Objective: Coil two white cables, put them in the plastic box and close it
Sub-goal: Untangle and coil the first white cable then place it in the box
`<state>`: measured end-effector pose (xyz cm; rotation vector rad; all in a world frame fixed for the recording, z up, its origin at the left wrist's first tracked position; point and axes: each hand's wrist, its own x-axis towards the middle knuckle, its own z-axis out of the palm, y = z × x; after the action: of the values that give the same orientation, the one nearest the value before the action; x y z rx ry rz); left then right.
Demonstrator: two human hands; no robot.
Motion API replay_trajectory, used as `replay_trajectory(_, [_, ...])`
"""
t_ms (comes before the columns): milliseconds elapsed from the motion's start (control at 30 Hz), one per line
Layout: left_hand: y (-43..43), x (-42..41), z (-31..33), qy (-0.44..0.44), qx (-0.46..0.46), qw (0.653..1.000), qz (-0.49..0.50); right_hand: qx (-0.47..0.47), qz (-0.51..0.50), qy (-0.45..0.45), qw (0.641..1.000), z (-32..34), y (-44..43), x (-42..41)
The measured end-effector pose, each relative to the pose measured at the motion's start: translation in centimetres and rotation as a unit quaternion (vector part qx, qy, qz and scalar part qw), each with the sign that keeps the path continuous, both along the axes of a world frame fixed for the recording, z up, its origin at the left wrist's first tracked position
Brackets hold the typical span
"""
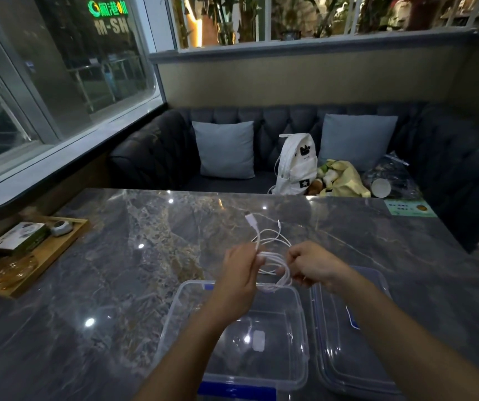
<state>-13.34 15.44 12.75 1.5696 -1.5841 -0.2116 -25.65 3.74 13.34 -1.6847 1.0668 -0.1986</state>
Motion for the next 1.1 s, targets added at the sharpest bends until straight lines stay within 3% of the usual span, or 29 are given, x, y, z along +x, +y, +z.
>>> replay_trajectory(100, [-0.2,0.6,-0.4,0.026,0.020,0.998,0.045,-0.034,0.066,-0.018,0.997,0.6,0.3,0.2])
replay_trajectory(267, [-0.3,0.9,-0.8,0.097,0.064,0.987,0.109,-0.050,0.072,-0.073,0.993,0.4,0.8,0.3])
replay_trajectory(467, [-1.0,1.4,-1.4,0.124,0.072,0.968,0.208,-0.013,0.000,-0.169,0.986,0.1,1.6,0.7])
replay_trajectory(667, [-0.8,0.5,-1.6,0.184,0.080,0.962,0.185,-0.156,0.039,-0.114,0.980,-0.4,2.3,1.3])
replay_trajectory(833, [-1.0,-0.1,-1.3,0.292,0.087,0.939,0.163,0.014,-0.003,-0.185,0.983,-0.5,1.9,1.1])
replay_trajectory(900, [-1.0,-0.3,-1.1,0.319,0.094,0.930,0.158,0.015,0.002,-0.180,0.984,-0.5,1.9,0.9])
replay_trajectory(933, [-1.0,-0.3,-1.0,0.336,0.100,0.923,0.157,-0.032,0.009,-0.156,0.987,-0.5,1.9,0.9])
replay_trajectory(1000, [-1.1,-0.2,-0.8,0.376,0.113,0.907,0.153,-0.221,0.043,-0.079,0.971,-0.8,2.0,0.8])
replay_trajectory(1100, [-1.1,-0.3,-0.7,0.413,0.123,0.894,0.122,-0.479,0.134,-0.024,0.867,-1.1,2.4,0.6])
